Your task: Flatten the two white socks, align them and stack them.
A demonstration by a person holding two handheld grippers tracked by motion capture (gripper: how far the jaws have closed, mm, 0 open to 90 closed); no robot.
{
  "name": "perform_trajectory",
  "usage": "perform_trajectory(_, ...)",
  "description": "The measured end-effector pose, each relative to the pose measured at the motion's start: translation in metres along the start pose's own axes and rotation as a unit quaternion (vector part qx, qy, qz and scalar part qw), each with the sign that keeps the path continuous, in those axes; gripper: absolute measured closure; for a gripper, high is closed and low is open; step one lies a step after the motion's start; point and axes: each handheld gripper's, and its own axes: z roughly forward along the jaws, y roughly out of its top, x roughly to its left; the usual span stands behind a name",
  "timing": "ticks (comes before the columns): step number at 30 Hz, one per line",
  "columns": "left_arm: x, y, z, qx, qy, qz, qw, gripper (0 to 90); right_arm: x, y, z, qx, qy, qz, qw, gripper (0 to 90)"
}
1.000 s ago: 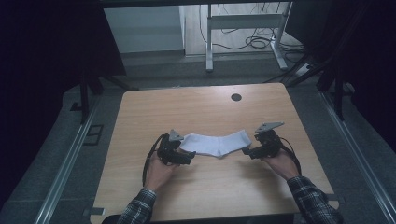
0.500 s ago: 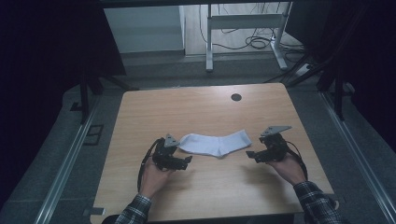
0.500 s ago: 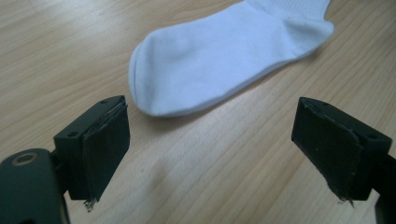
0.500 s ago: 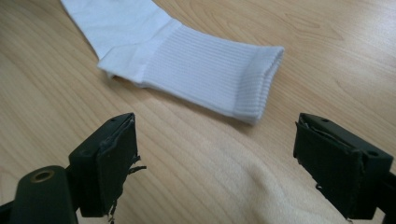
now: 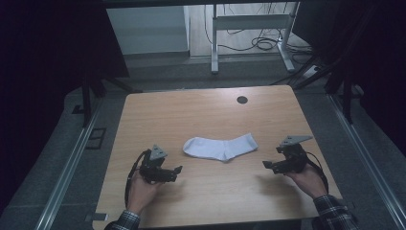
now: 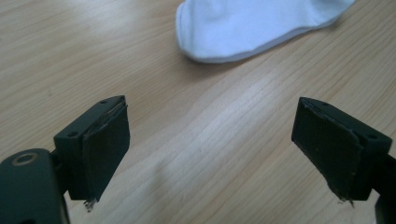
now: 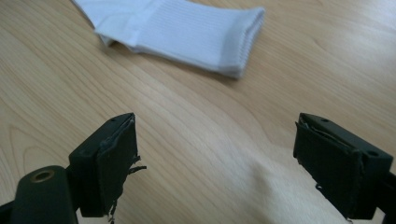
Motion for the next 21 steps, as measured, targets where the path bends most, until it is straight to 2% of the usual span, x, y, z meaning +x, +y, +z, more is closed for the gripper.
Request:
perform_trajectory(8, 0.007, -0.016, -0.006, 0.016, -0.005, -0.008, 0.9998, 11.6, -0.011, -0.019, -0.006, 0.015, -0.002, 0.017, 0.9997, 13.7)
perform_trajectory(10, 0.008, -0.019, -0.006, 0.019, -0.01, -0.008, 0.9997, 11.6, -0.012, -0.022, -0.005, 0.02, -0.013, 0.02, 0.9995, 13.9)
perform_trajectory(17, 0.012, -0.027, 0.002, 0.048, -0.015, -0.002, 0.9987, 11.3, -0.016, -0.031, 0.003, 0.034, -0.024, 0.018, 0.999, 13.8)
perform_trajectory(21, 0.011, -0.029, 0.006, 0.069, -0.016, 0.007, 0.9975, 11.2, -0.015, -0.033, 0.008, 0.048, -0.024, 0.008, 0.9985, 13.7)
